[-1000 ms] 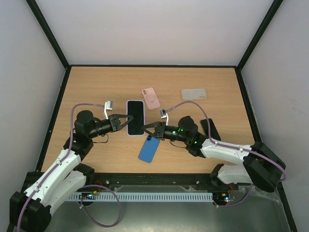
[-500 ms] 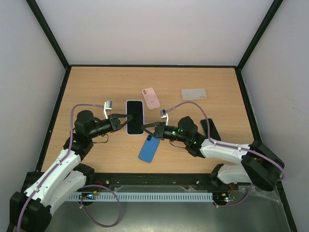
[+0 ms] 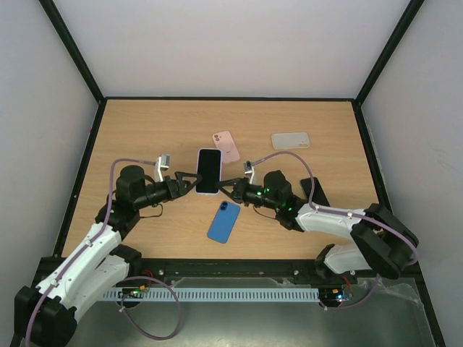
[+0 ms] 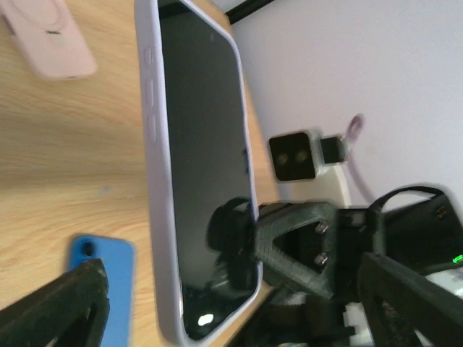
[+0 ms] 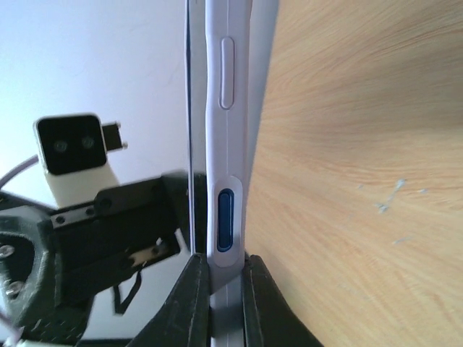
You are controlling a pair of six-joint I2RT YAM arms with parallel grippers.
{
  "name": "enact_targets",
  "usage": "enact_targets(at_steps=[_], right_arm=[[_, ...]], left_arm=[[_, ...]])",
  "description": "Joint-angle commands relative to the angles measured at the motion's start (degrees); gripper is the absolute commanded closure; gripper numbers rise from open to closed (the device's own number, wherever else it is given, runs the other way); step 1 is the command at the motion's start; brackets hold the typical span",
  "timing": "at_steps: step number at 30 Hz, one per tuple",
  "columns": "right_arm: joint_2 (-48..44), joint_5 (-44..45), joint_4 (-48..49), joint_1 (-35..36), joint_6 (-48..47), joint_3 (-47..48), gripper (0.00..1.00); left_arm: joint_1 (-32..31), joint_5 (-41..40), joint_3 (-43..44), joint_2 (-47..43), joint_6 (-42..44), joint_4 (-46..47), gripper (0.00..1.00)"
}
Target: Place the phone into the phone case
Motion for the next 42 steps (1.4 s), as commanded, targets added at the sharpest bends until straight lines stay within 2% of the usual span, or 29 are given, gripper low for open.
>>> enact_targets(at_steps=[1, 8, 18, 25, 33, 42], right_arm=[[1.6, 1.9, -1.0, -1.6, -4.8, 5.1, 0.98], [10.3, 3.9, -7.8, -2.7, -11.4, 12.8, 0.98], [28.2, 1.8, -12.7, -2.7, -14.3, 26.5, 0.98], [36.2, 1.4, -14.5, -2.8, -13.9, 31.2, 0.98], [38.7, 2.9, -17.0, -2.7, -13.0, 32.1, 0.97], [38.7, 5.2, -20.7, -2.7, -11.6, 31.4, 0.80]], left_arm=[[0.2, -5.6, 2.0, -1.0, 4.0, -8.6, 0.01], [0.2, -15.0, 5.2, -2.3, 9.3, -19.5, 0.00], [0.2, -18.2, 6.5, -4.8, 12.9, -24.1, 0.00], [0.2, -19.2, 6.5, -6.0, 13.6, -25.4, 0.00], [0.2, -19.4, 6.2, -6.3, 14.2, -25.7, 0.00], [0.2, -19.1, 5.7, -6.6, 14.1, -26.1, 0.00]])
